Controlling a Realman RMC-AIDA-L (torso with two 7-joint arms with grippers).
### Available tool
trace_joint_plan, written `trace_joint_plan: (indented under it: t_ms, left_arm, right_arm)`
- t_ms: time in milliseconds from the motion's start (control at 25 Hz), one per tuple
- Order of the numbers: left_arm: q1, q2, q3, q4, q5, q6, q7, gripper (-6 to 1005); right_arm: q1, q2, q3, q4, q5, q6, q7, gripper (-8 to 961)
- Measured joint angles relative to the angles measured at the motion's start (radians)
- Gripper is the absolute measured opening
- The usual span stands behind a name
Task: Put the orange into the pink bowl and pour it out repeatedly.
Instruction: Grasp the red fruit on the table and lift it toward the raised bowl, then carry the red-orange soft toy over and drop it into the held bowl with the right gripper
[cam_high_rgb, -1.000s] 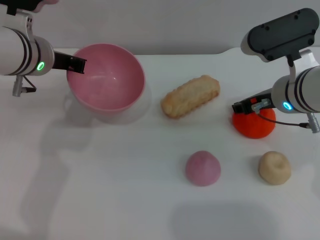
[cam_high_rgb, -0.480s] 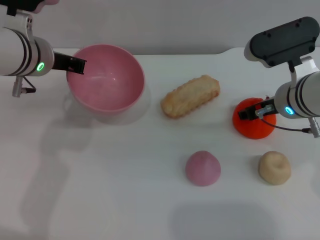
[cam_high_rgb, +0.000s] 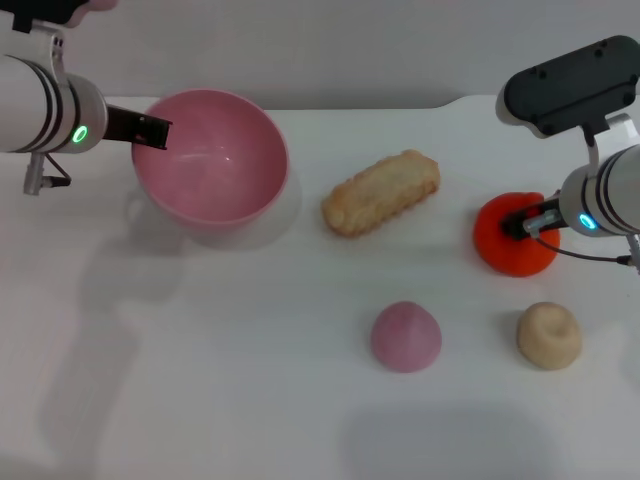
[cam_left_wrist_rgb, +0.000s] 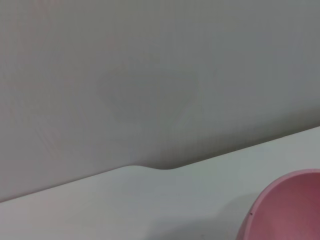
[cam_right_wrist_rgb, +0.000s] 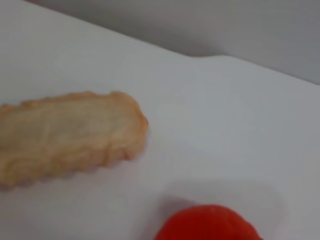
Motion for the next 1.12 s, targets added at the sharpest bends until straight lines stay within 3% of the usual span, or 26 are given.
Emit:
trace_joint_plan:
  t_ms: [160,320,600,1120]
  left_arm:
    - [0.000,0.001,0.000,0.001,0.000,-0.001,0.000,49]
    - [0.000,0.001,0.000,0.002,0.001,-0.001,0.000,49]
    - [-0.001,0.000,0.005,0.002,0.008,-0.001,0.000,48]
    - [0.000,-0.002,0.009,0.019,0.009,-0.008,0.000,49]
  right_arm:
    - [0.010,-0.001,-0.004,0.032,0.002,-0.006,-0.029,555]
    - [0.010,0.002,-0.009,0.032,0.005,-0.013,-0.038,359]
    - [0.005,0.002,-0.010,-0.004,0.004,-0.015,-0.040,197]
    - [0.009,-0.001,0.001,-0.189,-0.001,0.011,-0.085,98]
